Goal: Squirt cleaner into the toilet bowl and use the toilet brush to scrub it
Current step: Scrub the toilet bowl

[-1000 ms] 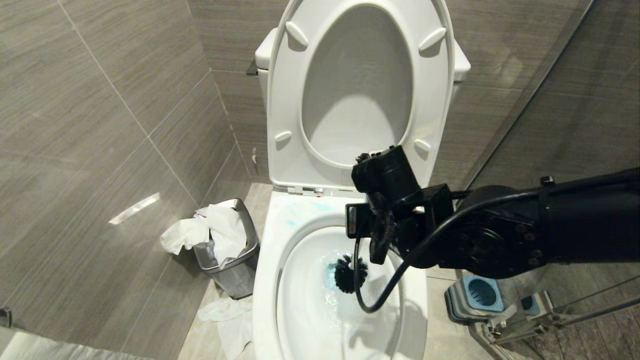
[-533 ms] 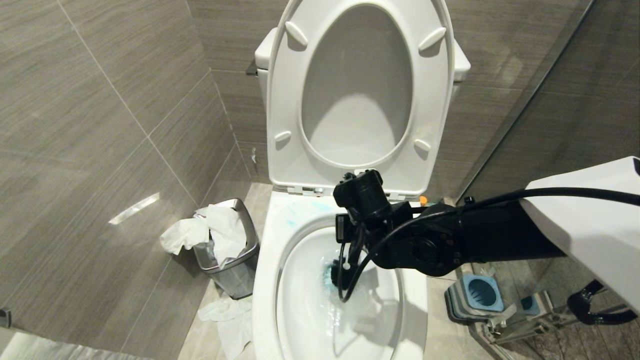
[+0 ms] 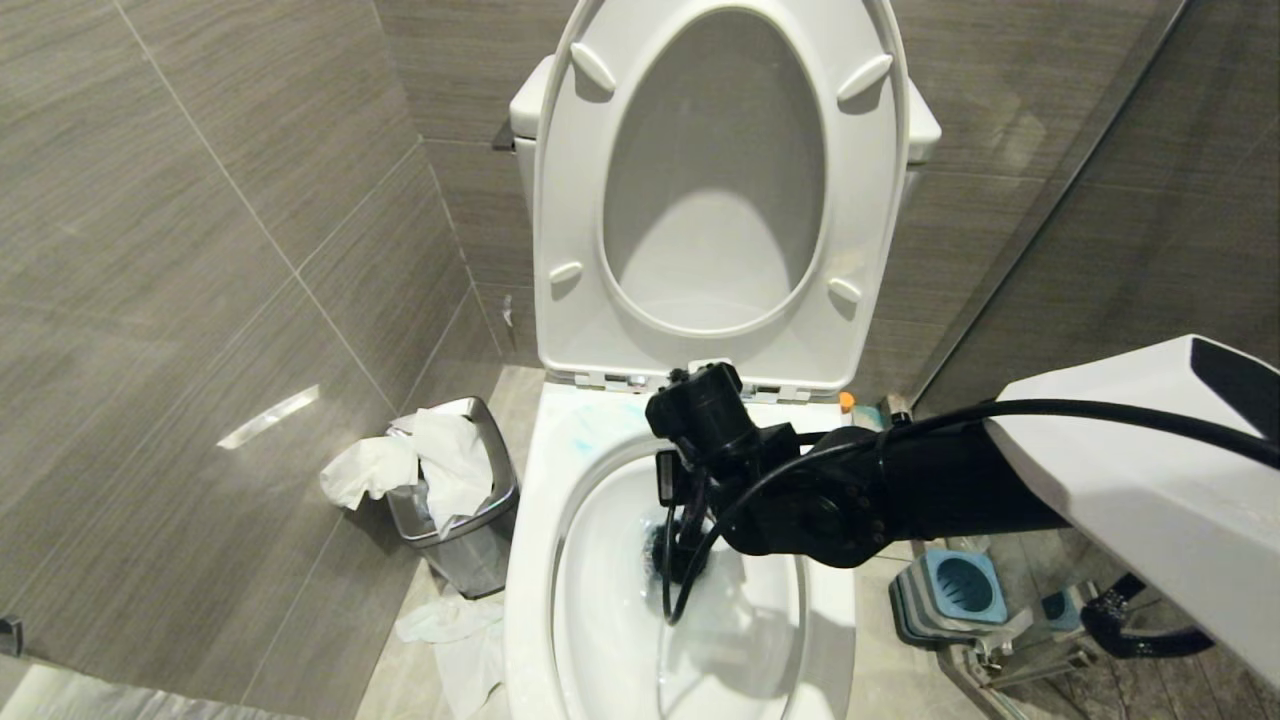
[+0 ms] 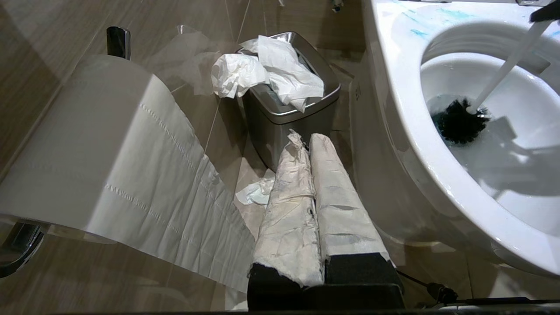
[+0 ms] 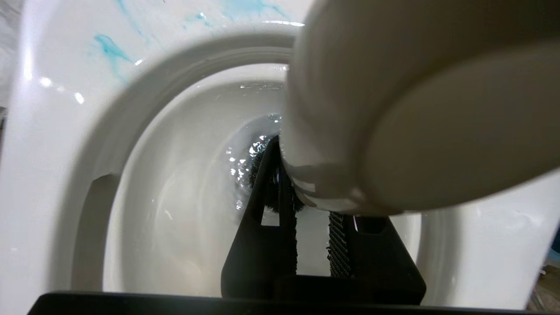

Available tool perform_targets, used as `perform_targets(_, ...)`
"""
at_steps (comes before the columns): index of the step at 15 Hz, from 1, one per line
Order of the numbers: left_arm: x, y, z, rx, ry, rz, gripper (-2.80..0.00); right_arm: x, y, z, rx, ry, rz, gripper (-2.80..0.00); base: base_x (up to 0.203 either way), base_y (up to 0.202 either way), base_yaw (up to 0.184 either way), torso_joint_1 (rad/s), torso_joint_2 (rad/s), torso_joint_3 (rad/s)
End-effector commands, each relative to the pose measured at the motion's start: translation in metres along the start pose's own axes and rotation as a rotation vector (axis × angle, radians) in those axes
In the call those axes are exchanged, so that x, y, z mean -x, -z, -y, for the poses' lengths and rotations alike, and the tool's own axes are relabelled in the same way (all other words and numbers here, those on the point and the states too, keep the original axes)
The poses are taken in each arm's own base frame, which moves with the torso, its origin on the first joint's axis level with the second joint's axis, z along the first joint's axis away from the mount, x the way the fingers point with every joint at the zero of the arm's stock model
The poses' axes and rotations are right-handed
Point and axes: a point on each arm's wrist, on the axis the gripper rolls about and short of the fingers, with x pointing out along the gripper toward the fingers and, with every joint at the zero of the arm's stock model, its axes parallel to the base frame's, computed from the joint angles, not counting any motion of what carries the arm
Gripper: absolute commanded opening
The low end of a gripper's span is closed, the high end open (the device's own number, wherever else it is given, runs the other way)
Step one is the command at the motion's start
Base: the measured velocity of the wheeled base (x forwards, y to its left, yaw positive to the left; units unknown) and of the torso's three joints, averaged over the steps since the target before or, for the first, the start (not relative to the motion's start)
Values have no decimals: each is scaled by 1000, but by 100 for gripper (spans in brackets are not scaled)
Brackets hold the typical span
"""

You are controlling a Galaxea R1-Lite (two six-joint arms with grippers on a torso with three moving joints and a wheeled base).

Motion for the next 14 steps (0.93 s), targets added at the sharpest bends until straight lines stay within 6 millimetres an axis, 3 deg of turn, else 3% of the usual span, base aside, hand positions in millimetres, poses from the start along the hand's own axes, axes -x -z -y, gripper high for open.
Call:
perform_targets(1,0,0,0,-1,0,-3,-280,35,-28,8,-36,-33,48,-280,0,0,0,0,0,0)
perform_targets(4,0,0,0,-1,0,-3,-280,83,-50,22,-50,-70,75,-280,0,0,0,0,0,0)
perform_targets(6,0,0,0,-1,0,-3,-280,99,-52,30,-32,-68,56,-280,0,0,0,0,0,0)
perform_targets(9,0,0,0,0,0,-3,-280,95,-49,28,-25,-58,49,-280,0,0,0,0,0,0)
perform_targets(14,0,0,0,1,0,-3,-280,67,-39,26,-16,-17,14,-280,0,0,0,0,0,0)
